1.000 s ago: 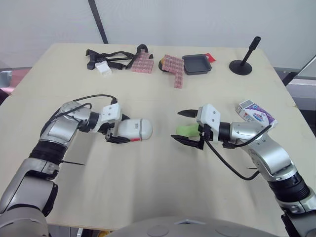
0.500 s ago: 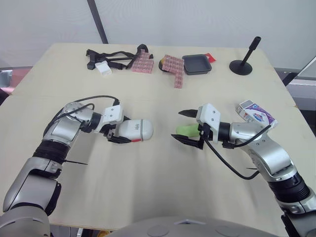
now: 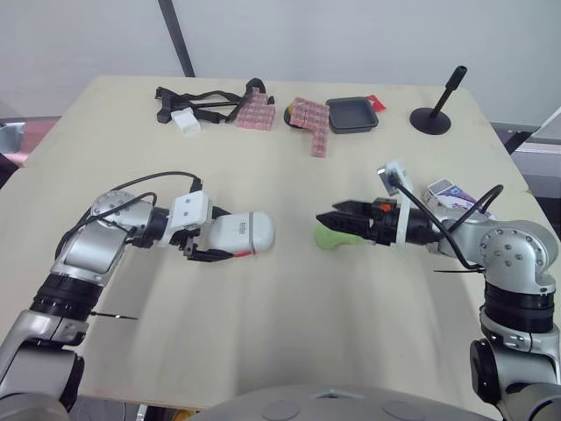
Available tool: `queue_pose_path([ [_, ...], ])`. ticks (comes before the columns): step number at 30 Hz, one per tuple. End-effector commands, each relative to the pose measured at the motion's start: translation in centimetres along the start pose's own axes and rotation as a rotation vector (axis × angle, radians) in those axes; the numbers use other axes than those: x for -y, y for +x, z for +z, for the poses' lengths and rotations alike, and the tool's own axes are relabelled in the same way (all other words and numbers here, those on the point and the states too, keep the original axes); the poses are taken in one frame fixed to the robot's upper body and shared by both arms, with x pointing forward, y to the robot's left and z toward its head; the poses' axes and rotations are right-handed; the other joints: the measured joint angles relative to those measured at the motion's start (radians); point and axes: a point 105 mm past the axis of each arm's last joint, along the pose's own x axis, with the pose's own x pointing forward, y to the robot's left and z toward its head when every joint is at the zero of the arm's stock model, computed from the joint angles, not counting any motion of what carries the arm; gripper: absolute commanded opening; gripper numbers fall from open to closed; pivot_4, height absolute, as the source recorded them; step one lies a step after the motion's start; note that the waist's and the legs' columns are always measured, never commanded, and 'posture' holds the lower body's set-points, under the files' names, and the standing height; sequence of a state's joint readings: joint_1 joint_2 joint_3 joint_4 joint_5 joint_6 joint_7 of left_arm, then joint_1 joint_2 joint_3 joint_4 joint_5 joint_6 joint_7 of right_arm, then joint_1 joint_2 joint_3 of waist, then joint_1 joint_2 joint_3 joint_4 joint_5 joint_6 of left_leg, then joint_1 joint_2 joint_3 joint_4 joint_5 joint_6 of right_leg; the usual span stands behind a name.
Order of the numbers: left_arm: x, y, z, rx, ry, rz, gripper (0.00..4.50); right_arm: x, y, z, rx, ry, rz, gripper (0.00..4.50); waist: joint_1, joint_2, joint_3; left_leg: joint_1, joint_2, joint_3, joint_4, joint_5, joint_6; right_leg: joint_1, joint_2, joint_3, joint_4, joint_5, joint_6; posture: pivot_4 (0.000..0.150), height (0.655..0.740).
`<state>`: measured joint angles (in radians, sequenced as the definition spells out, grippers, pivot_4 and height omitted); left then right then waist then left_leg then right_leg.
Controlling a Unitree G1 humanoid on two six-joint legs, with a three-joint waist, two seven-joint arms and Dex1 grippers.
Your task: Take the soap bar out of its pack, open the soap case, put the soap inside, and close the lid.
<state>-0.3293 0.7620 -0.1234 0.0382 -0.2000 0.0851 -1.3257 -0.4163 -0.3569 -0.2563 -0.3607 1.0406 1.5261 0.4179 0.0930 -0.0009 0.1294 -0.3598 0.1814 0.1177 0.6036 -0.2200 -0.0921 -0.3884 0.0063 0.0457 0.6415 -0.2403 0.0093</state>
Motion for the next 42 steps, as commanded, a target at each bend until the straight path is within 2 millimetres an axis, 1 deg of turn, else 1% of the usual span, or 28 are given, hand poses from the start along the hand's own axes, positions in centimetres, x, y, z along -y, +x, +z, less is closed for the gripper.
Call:
queue_pose_path([
  [1,1.2,-0.5,1.7,0.071,0.049,0.060,3.46,-0.7,-0.7,-0.1,0.014,0.075,0.054,4.50,0.000,0.000,0.000,0.000,0.000,0.000,0.000,0.000,0.000,0.000,0.000,0.000,0.000,0.000,0.000,0.150,0.7400],
  [5,3.0,-0.1,2.1,0.090,0.035,0.046,3.46,-1.4,-0.5,-0.2,0.012,0.106,0.096,4.50,0.005,0.000,0.000,-0.001,0.001,0.000,0.000,0.000,0.000,0.000,0.000,0.000,-0.004,0.000,0.000,0.150,0.7400],
  [10,3.5,0.6,2.5,0.105,0.028,0.047,3.46,-2.0,0.0,-0.7,-0.045,0.123,0.109,4.50,0.007,0.001,0.000,0.001,0.001,0.000,0.000,0.001,-0.001,0.000,-0.001,0.000,-0.003,0.000,0.000,0.150,0.7400],
  [14,3.8,1.2,2.8,0.108,0.027,0.038,3.46,-1.7,0.2,-1.0,-0.109,0.165,0.056,4.50,0.007,0.001,0.000,0.001,0.000,0.001,0.000,0.001,-0.001,0.000,0.000,0.000,-0.003,0.000,0.000,0.150,0.7400],
  [16,4.0,1.5,3.3,0.127,0.024,0.031,3.46,-2.0,0.3,-1.0,-0.130,0.196,0.046,4.50,0.007,0.001,0.001,0.001,0.000,0.001,-0.002,0.001,-0.001,0.000,0.000,0.000,-0.004,0.000,0.000,0.150,0.7400],
  [19,4.1,2.0,3.5,0.138,0.022,0.029,3.46,-2.3,0.7,-1.2,-0.166,0.209,0.046,4.50,0.004,0.001,0.001,0.000,0.000,0.001,-0.002,0.001,-0.001,0.000,0.000,0.001,-0.004,0.000,0.000,0.150,0.7400],
  [27,4.1,3.1,3.9,0.147,0.039,0.010,3.46,-3.2,2.0,-0.5,-0.124,0.235,0.123,4.50,0.003,0.001,0.000,-0.002,0.000,0.001,-0.001,0.001,-0.001,-0.001,0.000,0.000,-0.004,0.000,0.001,0.150,0.7400],
  [32,3.9,3.6,3.9,0.151,0.050,0.007,3.46,-3.6,2.7,-1.1,-0.144,0.244,0.134,4.50,0.002,0.001,0.000,-0.003,0.000,0.000,-0.001,0.001,-0.001,-0.001,0.000,0.000,-0.004,0.000,0.001,0.150,0.7400],
  [34,3.9,3.8,4.0,0.153,0.061,0.006,3.46,-3.6,3.1,-1.0,-0.142,0.249,0.135,4.50,0.002,0.001,0.000,-0.003,0.000,0.000,-0.001,0.001,-0.001,-0.001,0.000,0.000,-0.004,0.000,0.001,0.150,0.7400],
  [37,3.9,3.8,4.0,0.154,0.070,0.008,3.46,-4.0,3.3,-0.9,-0.147,0.239,0.149,4.50,0.002,0.001,0.000,-0.004,0.000,0.000,-0.001,0.001,-0.001,-0.002,0.000,0.000,-0.004,0.000,0.001,0.150,0.7400],
  [42,3.7,3.9,3.9,0.158,0.071,0.014,3.46,-4.0,3.3,-1.1,-0.164,0.235,0.151,4.50,0.003,0.001,0.000,-0.005,0.000,0.000,0.000,0.001,-0.001,-0.003,0.000,-0.001,-0.004,0.000,0.001,0.150,0.7400],
])
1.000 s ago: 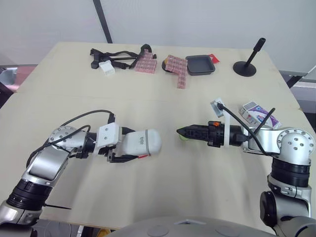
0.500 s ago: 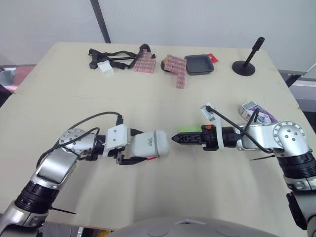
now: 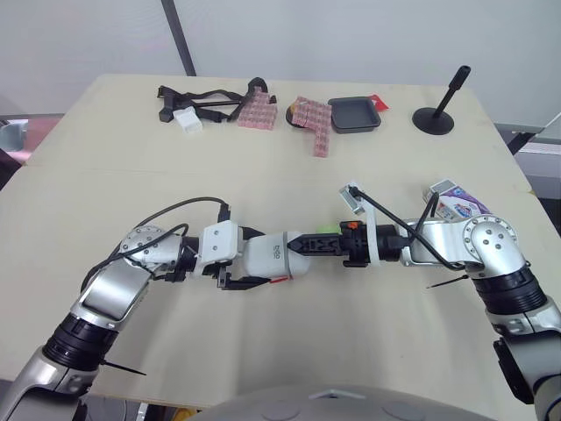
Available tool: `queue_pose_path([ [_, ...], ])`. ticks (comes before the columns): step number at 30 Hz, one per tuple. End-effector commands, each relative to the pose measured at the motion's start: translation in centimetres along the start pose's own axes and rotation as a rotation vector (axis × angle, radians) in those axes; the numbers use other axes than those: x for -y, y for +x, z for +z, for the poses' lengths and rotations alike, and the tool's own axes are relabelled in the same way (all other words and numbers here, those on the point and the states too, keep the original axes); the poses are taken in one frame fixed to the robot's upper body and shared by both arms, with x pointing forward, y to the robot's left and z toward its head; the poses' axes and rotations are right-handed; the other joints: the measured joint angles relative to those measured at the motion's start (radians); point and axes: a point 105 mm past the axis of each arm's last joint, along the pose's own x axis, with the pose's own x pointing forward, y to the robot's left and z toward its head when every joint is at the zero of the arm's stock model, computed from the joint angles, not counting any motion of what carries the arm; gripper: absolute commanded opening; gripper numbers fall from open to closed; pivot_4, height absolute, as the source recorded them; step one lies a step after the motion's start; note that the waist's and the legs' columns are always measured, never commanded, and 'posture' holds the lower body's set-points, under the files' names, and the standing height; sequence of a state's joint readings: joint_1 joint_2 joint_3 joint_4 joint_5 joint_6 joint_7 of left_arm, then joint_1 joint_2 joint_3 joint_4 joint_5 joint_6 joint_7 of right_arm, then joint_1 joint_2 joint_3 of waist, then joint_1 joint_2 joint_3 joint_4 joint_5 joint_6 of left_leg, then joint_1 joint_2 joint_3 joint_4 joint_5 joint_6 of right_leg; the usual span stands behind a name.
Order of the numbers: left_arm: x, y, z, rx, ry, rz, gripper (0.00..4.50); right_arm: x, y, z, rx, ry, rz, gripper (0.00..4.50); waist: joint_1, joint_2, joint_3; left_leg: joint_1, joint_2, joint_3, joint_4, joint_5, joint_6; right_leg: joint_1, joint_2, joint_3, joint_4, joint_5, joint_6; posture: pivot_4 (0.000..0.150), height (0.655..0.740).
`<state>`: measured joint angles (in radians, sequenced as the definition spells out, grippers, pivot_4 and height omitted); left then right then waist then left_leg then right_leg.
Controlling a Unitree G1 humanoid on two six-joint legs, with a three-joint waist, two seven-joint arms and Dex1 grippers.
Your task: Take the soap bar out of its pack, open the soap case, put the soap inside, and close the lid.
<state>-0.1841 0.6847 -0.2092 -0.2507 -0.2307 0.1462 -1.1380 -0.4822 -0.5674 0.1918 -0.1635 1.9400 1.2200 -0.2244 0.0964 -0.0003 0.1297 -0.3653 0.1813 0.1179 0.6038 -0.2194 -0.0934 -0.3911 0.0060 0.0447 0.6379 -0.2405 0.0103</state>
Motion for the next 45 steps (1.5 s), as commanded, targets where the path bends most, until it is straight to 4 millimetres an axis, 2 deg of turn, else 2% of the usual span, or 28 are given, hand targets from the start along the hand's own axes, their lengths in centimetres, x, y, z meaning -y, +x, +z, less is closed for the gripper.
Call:
queue_pose_path([
  [1,-0.3,0.0,0.6,0.018,0.040,0.012,3.46,-0.9,-0.2,0.5,0.004,-0.018,0.038,4.50,0.000,0.000,0.000,0.000,0.000,0.000,0.000,0.000,0.000,0.000,0.000,0.000,0.000,0.000,0.000,0.150,0.7400],
  [15,-0.5,0.3,1.2,0.050,0.076,0.036,3.46,-0.9,0.2,0.2,-0.016,0.013,0.081,4.50,0.000,0.000,0.000,-0.001,0.000,0.000,0.001,0.000,0.000,0.000,0.000,-0.001,0.001,0.000,0.000,0.150,0.7400],
  [21,-0.6,0.2,1.4,0.056,0.077,0.046,3.46,-1.0,0.2,0.3,-0.013,0.023,0.105,2.72,0.000,0.000,0.000,-0.001,0.000,0.000,0.002,0.000,0.000,0.000,0.000,-0.001,0.001,0.000,0.000,0.150,0.7400],
  [28,-1.0,-0.2,1.2,0.064,0.071,0.068,3.46,-1.9,-0.4,0.6,0.017,0.017,0.181,2.72,0.001,0.000,0.000,-0.002,0.000,0.000,0.003,0.000,0.000,-0.001,0.000,-0.002,0.002,0.000,0.000,0.150,0.7400],
  [45,-1.4,-1.3,1.8,0.094,0.103,0.130,3.46,-1.2,-1.6,0.6,0.055,0.041,0.175,2.72,0.001,0.000,0.000,-0.002,0.000,0.000,0.003,0.000,0.000,-0.001,0.000,-0.002,0.002,0.000,0.000,0.150,0.7400],
])
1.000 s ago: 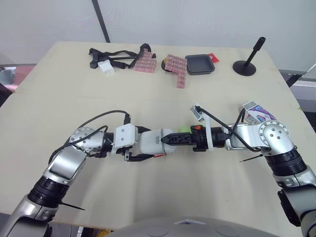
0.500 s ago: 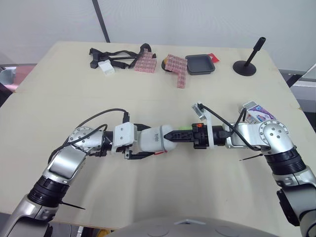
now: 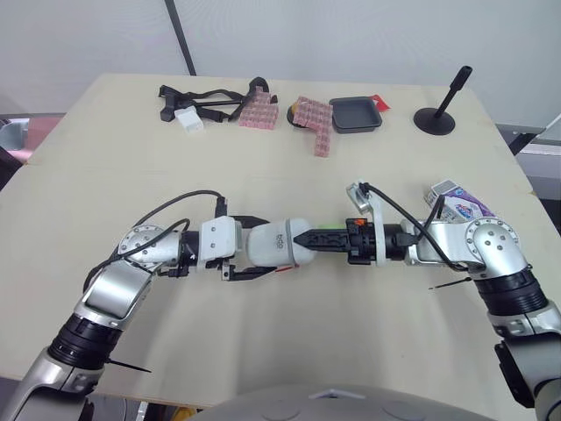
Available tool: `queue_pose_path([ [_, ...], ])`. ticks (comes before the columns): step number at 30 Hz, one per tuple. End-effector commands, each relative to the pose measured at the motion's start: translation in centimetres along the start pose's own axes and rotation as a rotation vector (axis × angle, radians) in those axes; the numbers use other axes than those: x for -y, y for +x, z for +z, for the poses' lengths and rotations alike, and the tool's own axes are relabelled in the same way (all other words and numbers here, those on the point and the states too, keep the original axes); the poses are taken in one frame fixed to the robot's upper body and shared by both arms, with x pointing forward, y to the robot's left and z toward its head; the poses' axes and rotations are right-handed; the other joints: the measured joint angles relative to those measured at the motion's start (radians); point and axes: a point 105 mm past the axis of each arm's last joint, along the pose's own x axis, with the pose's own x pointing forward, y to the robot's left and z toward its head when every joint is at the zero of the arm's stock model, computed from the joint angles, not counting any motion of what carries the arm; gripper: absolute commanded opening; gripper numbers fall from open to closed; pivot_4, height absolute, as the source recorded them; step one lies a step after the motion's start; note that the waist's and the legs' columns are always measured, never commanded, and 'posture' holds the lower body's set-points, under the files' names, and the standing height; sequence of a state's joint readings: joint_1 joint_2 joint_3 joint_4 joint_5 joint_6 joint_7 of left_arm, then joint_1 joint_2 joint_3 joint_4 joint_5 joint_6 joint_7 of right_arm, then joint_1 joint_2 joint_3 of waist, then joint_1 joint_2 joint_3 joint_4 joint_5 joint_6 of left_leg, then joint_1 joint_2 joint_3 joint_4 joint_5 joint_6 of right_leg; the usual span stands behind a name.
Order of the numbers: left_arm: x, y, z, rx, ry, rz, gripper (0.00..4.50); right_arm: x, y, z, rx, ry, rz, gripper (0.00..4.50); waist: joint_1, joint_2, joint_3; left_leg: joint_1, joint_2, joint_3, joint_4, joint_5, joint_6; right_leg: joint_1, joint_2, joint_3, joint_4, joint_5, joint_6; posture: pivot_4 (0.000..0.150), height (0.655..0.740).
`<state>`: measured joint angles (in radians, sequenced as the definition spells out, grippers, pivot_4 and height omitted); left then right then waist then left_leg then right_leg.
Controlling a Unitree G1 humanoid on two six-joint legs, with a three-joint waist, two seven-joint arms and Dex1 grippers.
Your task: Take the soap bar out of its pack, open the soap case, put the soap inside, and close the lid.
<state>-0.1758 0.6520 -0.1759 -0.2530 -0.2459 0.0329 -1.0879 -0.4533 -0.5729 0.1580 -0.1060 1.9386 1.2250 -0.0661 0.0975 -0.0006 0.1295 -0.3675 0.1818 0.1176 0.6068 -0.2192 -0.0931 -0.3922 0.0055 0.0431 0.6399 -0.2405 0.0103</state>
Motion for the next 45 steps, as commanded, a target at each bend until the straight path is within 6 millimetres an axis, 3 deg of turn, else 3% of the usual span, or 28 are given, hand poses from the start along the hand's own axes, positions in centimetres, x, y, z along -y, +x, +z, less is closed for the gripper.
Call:
queue_pose_path([
  [1,-0.7,-1.1,0.2,-0.005,0.019,0.049,3.46,-1.2,-0.6,0.2,0.011,-0.030,0.043,2.72,0.000,0.000,0.000,0.000,0.000,0.000,0.000,0.000,0.000,0.000,0.000,0.000,0.000,0.000,0.000,0.150,0.7400],
  [11,-0.5,-1.7,-0.2,-0.018,0.026,0.062,3.46,-0.7,-0.8,0.1,0.008,-0.020,0.013,2.72,0.000,0.000,0.000,0.000,0.000,0.000,0.000,0.000,0.000,0.000,0.000,0.000,0.000,0.000,0.000,0.150,0.7400],
  [21,-0.1,-1.4,-0.5,-0.021,0.032,0.038,3.46,-1.9,-0.5,-0.1,-0.001,-0.110,-0.005,2.72,0.002,-0.001,0.000,0.000,0.000,0.000,0.000,0.000,0.000,0.000,0.000,0.000,0.000,0.000,0.000,0.150,0.7400],
  [30,-0.3,-1.1,-0.3,-0.006,0.037,0.041,3.46,-1.7,-0.1,-0.3,-0.009,-0.088,-0.001,2.72,0.002,-0.001,0.000,0.000,0.000,0.000,0.000,0.000,0.000,0.000,0.000,0.000,0.000,0.000,0.000,0.150,0.7400],
  [34,-0.3,-1.1,-0.1,0.000,0.041,0.038,3.46,-1.4,0.0,-0.3,-0.005,-0.071,-0.007,3.84,0.002,-0.001,0.000,0.000,0.000,0.000,0.001,0.000,0.000,0.000,0.000,0.000,0.000,0.000,0.000,0.150,0.7400],
  [45,-0.2,-1.0,0.1,0.005,0.048,0.028,3.46,-0.9,0.5,0.0,0.003,-0.039,-0.007,3.84,0.002,-0.001,0.000,0.000,0.000,0.000,0.001,0.000,0.000,0.000,0.000,0.000,0.000,0.000,0.000,0.150,0.7400],
])
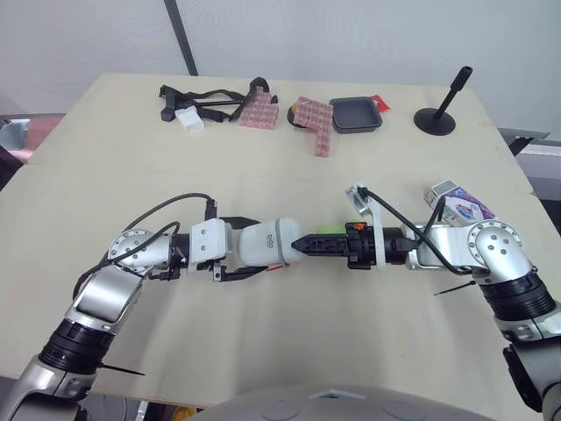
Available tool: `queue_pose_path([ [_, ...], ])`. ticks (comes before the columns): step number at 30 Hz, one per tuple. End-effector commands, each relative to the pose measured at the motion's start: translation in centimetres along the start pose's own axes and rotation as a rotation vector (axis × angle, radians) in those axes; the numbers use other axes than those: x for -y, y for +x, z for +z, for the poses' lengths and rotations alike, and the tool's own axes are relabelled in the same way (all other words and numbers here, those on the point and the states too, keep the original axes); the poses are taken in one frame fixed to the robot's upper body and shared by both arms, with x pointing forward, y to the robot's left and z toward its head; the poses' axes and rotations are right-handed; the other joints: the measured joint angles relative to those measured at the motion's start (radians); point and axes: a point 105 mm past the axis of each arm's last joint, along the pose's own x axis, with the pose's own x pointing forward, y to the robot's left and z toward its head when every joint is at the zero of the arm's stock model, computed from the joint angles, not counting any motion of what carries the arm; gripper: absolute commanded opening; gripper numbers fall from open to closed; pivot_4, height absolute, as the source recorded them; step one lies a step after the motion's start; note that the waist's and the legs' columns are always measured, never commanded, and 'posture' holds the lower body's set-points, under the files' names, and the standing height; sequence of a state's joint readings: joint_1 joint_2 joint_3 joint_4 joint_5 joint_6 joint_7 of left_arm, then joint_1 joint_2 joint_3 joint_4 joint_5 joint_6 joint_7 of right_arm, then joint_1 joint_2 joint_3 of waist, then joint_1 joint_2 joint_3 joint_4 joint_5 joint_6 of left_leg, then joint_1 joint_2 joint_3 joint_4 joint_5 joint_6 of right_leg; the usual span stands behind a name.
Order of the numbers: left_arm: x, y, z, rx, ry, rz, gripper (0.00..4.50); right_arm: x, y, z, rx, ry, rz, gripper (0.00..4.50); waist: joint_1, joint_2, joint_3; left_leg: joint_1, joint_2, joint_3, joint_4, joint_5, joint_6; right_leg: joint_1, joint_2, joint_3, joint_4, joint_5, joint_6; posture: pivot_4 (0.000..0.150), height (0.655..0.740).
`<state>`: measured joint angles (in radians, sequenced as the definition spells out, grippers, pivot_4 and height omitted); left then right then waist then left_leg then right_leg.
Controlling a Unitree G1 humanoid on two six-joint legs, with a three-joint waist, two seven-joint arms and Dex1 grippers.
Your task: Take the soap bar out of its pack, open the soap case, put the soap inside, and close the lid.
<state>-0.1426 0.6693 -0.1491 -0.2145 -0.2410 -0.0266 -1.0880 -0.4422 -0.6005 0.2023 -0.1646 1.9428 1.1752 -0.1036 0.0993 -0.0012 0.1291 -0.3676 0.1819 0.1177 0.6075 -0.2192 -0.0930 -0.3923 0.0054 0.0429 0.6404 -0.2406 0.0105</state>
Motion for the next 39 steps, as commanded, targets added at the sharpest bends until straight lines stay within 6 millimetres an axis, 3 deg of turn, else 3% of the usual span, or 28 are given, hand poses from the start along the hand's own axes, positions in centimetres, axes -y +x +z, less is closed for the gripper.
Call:
queue_pose_path([
  [1,-0.2,0.0,1.0,0.025,0.045,-0.003,3.46,-1.0,0.3,0.7,0.013,-0.012,0.041,3.84,0.000,0.000,0.000,0.000,0.000,0.000,0.000,0.000,0.000,0.000,0.000,0.000,0.000,0.000,0.000,0.150,0.7400],
  [14,0.2,0.1,1.2,0.024,0.039,-0.017,3.46,-1.1,1.2,0.9,-0.007,0.002,0.062,3.84,-0.002,0.000,0.000,0.000,0.000,0.000,0.001,0.000,0.000,0.000,0.000,0.000,0.002,0.000,0.000,0.150,0.7400],
  [20,0.3,0.1,1.1,0.019,0.031,-0.015,3.46,-1.0,1.5,0.7,-0.009,0.018,0.065,2.08,-0.002,0.000,0.000,0.000,0.000,0.000,0.001,0.000,0.000,0.000,0.000,0.000,0.003,0.000,0.000,0.150,0.7400],
  [21,0.3,0.1,1.0,0.018,0.030,-0.015,3.46,-1.0,1.5,0.7,-0.009,0.019,0.067,2.00,-0.002,0.000,0.000,0.000,0.000,0.000,0.001,0.000,0.000,0.000,0.000,0.000,0.004,0.000,0.000,0.150,0.7400],
  [39,0.7,0.1,0.4,0.008,0.011,-0.027,3.46,0.4,-0.1,0.2,-0.055,0.000,-0.016,2.00,-0.002,0.000,0.000,0.000,0.000,0.000,0.001,0.000,0.000,0.000,0.000,0.000,0.003,0.000,0.000,0.150,0.7400],
])
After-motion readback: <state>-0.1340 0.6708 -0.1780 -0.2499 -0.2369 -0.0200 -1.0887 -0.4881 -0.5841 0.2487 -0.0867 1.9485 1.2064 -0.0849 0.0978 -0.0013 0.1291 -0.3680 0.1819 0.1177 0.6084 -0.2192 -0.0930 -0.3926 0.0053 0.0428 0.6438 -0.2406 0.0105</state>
